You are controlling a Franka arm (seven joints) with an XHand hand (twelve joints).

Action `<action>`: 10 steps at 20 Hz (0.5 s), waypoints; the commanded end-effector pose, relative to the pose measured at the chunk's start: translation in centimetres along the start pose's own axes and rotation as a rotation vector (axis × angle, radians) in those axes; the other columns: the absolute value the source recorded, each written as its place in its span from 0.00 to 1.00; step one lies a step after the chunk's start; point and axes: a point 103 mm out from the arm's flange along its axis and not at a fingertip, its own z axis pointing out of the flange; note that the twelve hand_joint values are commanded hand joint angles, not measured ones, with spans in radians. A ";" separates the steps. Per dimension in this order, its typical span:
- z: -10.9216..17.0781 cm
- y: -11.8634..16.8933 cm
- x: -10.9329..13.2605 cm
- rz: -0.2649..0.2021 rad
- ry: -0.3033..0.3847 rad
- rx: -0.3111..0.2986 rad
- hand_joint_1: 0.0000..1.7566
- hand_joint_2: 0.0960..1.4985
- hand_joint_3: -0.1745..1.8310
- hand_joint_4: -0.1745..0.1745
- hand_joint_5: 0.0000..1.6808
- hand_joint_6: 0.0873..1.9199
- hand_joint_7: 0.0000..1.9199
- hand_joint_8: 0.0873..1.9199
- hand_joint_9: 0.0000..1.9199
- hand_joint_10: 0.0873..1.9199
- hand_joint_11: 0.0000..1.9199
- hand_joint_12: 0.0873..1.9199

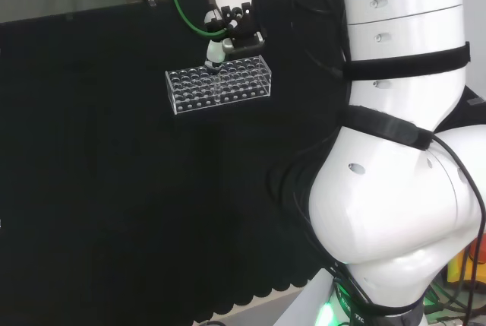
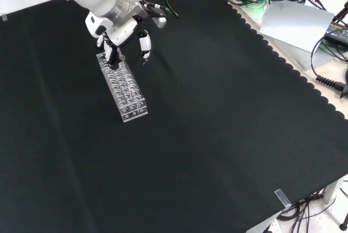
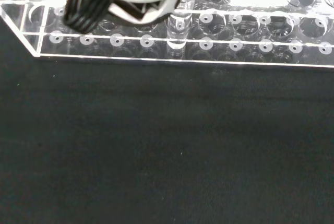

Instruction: Pick up the test tube.

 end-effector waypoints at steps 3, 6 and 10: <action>-0.1 0.8 0.1 0.021 0.001 -0.041 0.59 0.33 0.44 0.32 0.41 0.33 0.51 0.36 0.45 0.33 0.21 0.74; -0.1 1.5 0.3 0.046 0.031 -0.060 0.60 0.34 0.44 0.30 0.46 0.32 0.58 0.33 0.51 0.30 0.25 0.73; -0.1 2.5 0.7 0.062 0.064 -0.085 0.61 0.34 0.44 0.27 0.50 0.31 0.63 0.31 0.55 0.28 0.27 0.72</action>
